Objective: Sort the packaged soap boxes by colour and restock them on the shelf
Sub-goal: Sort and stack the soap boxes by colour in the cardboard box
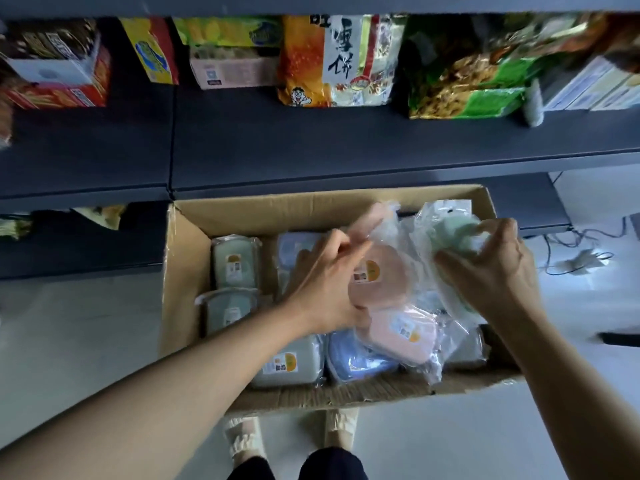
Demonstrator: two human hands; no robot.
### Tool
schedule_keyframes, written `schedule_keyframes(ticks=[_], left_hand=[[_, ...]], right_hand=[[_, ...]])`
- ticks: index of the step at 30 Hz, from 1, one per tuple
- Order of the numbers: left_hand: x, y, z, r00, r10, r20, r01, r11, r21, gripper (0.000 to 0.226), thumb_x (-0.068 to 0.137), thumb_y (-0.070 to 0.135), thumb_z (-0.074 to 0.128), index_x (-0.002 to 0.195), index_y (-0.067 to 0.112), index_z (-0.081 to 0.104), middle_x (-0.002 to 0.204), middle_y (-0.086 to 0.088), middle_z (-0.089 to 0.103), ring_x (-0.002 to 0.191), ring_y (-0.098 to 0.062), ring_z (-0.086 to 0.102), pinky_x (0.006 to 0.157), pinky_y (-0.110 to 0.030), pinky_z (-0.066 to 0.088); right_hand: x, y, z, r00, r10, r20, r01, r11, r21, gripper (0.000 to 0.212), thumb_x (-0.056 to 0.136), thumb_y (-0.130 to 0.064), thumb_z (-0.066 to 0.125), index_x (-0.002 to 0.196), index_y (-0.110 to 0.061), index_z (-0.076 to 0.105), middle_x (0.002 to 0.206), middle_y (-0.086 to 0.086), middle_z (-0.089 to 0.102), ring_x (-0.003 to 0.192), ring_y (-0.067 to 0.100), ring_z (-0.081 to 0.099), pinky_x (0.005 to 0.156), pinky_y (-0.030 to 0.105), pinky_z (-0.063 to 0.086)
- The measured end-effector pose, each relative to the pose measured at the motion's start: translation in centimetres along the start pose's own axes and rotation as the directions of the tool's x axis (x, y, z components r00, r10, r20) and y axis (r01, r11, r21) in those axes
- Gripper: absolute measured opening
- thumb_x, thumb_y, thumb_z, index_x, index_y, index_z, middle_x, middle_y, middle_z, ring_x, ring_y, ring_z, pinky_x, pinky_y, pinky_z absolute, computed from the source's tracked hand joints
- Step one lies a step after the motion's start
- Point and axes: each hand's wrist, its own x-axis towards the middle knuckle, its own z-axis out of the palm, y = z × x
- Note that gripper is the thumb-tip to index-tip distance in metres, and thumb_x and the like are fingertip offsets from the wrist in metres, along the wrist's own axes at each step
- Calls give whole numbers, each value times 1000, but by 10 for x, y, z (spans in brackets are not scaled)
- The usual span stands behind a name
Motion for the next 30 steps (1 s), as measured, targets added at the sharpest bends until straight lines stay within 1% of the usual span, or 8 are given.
schedule_keyframes(ticks=[5,10,13,16,19,22,26,30], left_hand=[[32,43,41,987,76,142,-85,995,55,74,71,41,72,138,32,41,143,9,35,133,-19,29,101,-45,32],[14,13,29,998,41,42,-38,997,-74,99,60,58,78,144,21,38,143,3,43,131,-18,36,108,-39,29],[-7,-24,4,990,-122,-68,115,988,-102,85,71,58,71,138,13,44,139,-4,48,129,-21,41,105,-32,30],[-21,-77,-8,879,-468,-88,462,883,-82,67,77,35,74,133,14,43,131,-11,52,122,-30,47,100,-39,39],[-35,-116,-6,711,-701,58,700,713,39,76,75,44,65,135,7,37,127,-14,54,114,-31,54,86,-33,46],[-53,-139,21,577,-799,167,802,594,67,68,81,27,69,136,4,37,129,-12,52,113,-28,55,74,-26,44],[-59,-158,61,511,-847,150,860,503,-89,62,81,23,66,133,11,35,126,-3,55,101,-26,62,75,-30,51],[-53,-156,73,499,-861,103,863,504,37,59,88,28,60,138,11,31,124,-8,57,108,-25,59,70,-29,45]], right_hand=[[2,11,-8,1000,-6,4,6,1000,20,62,68,-41,72,114,-10,44,117,20,55,109,38,51,87,45,45],[-1,11,-6,998,-18,68,19,1000,-21,60,68,-38,74,115,-13,46,116,20,56,107,38,52,89,44,45],[-5,-3,-2,993,-82,87,84,996,-18,61,67,-40,75,114,-12,48,115,17,56,105,37,52,89,46,46],[-10,-29,9,974,-199,108,204,979,-28,59,70,-39,74,119,-15,51,119,14,54,108,33,51,86,37,42],[-14,-58,33,945,-299,130,302,953,-6,57,70,-38,74,119,-20,53,116,12,55,106,31,51,81,33,40],[-16,-76,61,924,-342,172,352,936,-29,57,68,-41,71,118,-21,53,112,8,56,104,28,51,73,28,32],[-13,-87,91,917,-346,199,367,927,-79,60,65,-45,70,118,-23,53,109,9,56,107,30,51,91,36,42],[-9,-95,107,913,-346,215,380,914,-144,66,66,-46,70,125,-24,50,115,9,55,105,32,54,90,42,45]])
